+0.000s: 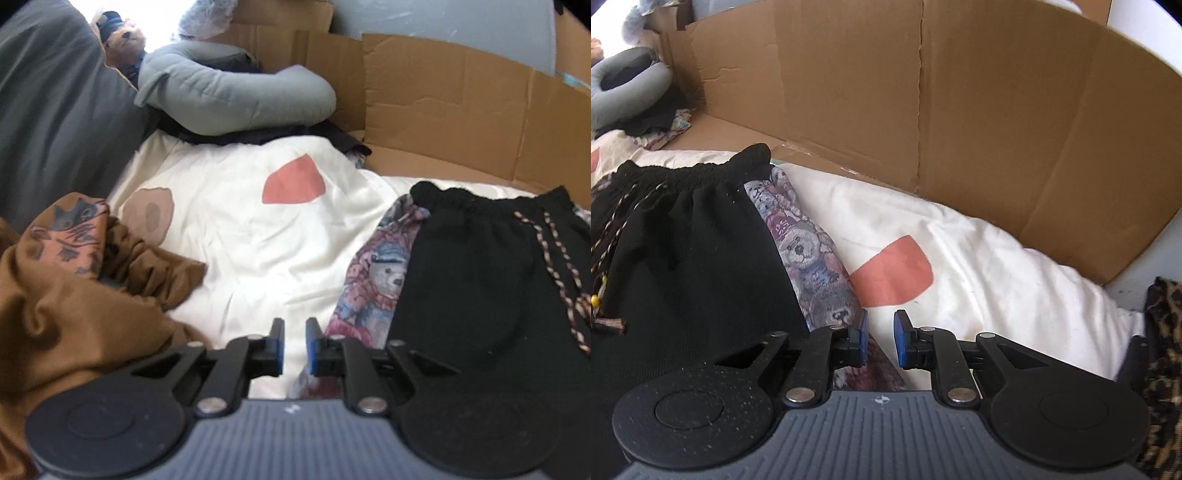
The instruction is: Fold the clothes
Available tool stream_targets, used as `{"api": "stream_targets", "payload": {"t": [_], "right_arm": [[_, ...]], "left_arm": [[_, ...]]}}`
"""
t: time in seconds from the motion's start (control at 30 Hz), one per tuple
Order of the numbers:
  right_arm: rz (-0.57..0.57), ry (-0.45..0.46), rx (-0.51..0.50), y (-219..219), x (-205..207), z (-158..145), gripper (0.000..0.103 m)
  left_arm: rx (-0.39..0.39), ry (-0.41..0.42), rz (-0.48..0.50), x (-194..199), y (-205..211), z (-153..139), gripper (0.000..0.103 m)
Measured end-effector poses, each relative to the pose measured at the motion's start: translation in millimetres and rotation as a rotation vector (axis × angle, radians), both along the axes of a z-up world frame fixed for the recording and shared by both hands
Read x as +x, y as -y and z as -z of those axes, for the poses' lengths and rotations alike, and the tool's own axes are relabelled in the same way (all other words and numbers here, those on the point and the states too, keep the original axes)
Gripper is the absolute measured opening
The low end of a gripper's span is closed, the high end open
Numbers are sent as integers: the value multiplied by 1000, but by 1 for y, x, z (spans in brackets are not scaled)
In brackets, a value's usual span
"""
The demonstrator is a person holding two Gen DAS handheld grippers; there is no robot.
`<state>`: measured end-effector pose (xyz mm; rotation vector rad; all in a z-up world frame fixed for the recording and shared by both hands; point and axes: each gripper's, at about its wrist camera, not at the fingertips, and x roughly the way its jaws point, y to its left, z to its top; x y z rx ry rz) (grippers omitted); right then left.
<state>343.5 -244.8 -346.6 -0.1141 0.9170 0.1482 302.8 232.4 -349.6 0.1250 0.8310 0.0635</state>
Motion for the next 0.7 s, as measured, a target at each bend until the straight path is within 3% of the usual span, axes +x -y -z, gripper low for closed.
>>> {"api": "stream_targets", "payload": {"t": [0.13,0.37,0.53,0.6,0.7], "right_arm": [[6,4,-6,-8,7,3,16],[-28,13,14,-19,12,4,16],[-61,-15,18,-27,17,11,17],[-66,-19,-1,-30,19,14,25],[-65,-16,-21,-30,22,16,36]], "left_arm": [[-32,-18,-26,10,2,9,13],[-30,-15,29,12,17,10,15],[-41,-45,31,18,17,16,24],[-36,-49,30,20,17,18,32],[-45,-53,30,23,16,20,35]]}}
